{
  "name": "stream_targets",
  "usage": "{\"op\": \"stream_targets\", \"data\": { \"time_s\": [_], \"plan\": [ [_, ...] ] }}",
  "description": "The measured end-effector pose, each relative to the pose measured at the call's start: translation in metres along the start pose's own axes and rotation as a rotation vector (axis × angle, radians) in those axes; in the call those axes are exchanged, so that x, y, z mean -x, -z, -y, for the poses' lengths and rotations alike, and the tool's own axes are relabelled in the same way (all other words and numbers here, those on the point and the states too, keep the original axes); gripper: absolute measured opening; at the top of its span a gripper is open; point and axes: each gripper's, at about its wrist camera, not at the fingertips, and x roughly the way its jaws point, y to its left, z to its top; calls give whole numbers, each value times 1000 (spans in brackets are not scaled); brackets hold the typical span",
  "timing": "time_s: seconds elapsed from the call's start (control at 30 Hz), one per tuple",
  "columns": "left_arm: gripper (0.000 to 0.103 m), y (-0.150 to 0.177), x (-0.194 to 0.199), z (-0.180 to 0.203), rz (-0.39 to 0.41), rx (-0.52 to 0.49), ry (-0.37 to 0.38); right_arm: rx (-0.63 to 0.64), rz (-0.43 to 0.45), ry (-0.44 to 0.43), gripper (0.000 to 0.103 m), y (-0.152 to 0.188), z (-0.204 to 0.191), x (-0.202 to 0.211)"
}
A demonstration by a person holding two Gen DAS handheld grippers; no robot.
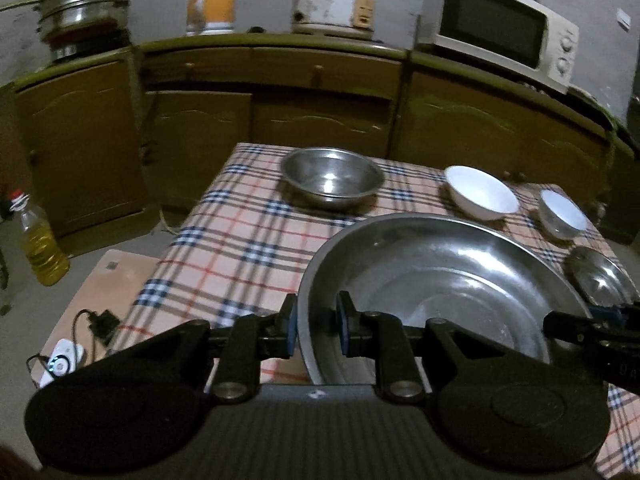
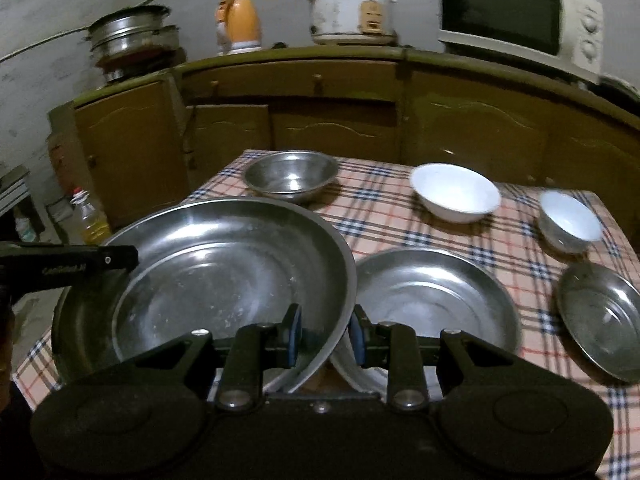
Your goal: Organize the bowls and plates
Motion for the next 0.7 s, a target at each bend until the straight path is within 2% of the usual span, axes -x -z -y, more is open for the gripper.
{"op": "stream_targets", "data": {
  "time_s": [0.13, 0.5, 0.7],
  "plan": [
    [21, -5, -2, 24, -9, -36, 32, -39, -9, 30, 33, 1, 22, 10],
    [21, -8, -17, 90, 4, -107, 131, -97, 45, 147, 33, 14, 88, 41],
    [21, -6, -22, 112, 1, -137, 139, -122, 62, 171, 33, 21, 111, 43]
  ]
}}
